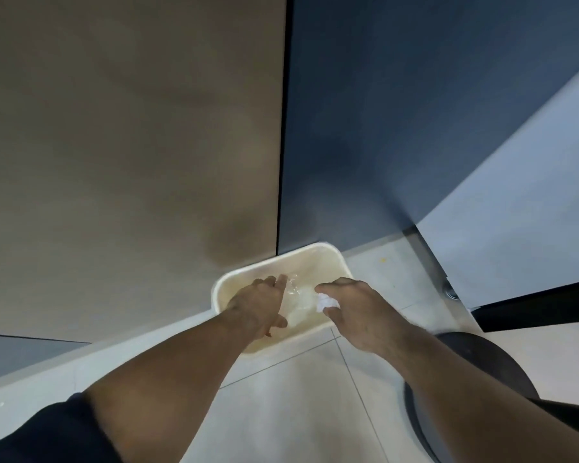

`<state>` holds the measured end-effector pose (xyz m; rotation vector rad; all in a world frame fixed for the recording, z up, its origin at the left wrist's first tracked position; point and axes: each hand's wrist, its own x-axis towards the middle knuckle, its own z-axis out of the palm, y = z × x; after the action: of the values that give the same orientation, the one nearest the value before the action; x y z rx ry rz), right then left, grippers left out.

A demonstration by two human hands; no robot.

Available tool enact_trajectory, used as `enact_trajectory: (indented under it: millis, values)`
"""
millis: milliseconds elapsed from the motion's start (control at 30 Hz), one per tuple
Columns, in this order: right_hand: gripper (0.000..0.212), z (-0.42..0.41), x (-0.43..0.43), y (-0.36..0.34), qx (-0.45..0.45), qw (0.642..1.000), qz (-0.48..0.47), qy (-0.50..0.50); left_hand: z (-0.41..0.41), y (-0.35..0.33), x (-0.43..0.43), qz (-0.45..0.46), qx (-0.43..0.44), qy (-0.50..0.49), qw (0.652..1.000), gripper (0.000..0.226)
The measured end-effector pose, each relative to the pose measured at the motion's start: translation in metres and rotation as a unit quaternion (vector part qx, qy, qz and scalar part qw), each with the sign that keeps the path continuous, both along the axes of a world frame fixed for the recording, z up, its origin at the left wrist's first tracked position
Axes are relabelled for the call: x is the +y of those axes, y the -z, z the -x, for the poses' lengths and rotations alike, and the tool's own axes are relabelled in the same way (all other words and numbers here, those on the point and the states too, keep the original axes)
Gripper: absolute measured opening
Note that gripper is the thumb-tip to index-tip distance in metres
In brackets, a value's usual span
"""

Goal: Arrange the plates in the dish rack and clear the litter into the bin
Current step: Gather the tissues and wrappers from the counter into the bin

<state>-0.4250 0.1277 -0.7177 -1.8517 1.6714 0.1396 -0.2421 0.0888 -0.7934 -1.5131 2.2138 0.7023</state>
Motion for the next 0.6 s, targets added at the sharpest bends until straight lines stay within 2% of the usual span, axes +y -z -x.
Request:
enact_trajectory:
  millis: [100,133,367,467,600]
  values:
    - [0.045,-0.009,-0.015,0.017,-0.006,1.000,0.001,-0.009,-0.008,-0.002,-0.002,0.080,-0.011,0.041,0.996,0.039]
    - [0.046,-0.014,-0.020,0.024,-0.009,1.000,0.001,-0.010,-0.012,-0.005,-0.002,0.095,0.004,0.036,0.995,0.034]
    - [0.069,-0.035,-0.033,0.047,0.020,0.999,-0.003,-0.047,-0.038,-0.038,0.000,0.132,0.084,-0.024,0.987,0.030]
    - [0.061,-0.030,-0.027,0.030,0.019,0.999,0.018,-0.038,-0.044,-0.063,0.002,0.129,0.088,-0.035,0.987,0.031]
    - [0.047,-0.019,-0.017,-0.029,-0.007,0.999,0.039,-0.015,-0.042,-0.116,0.009,0.134,0.098,-0.022,0.986,0.036]
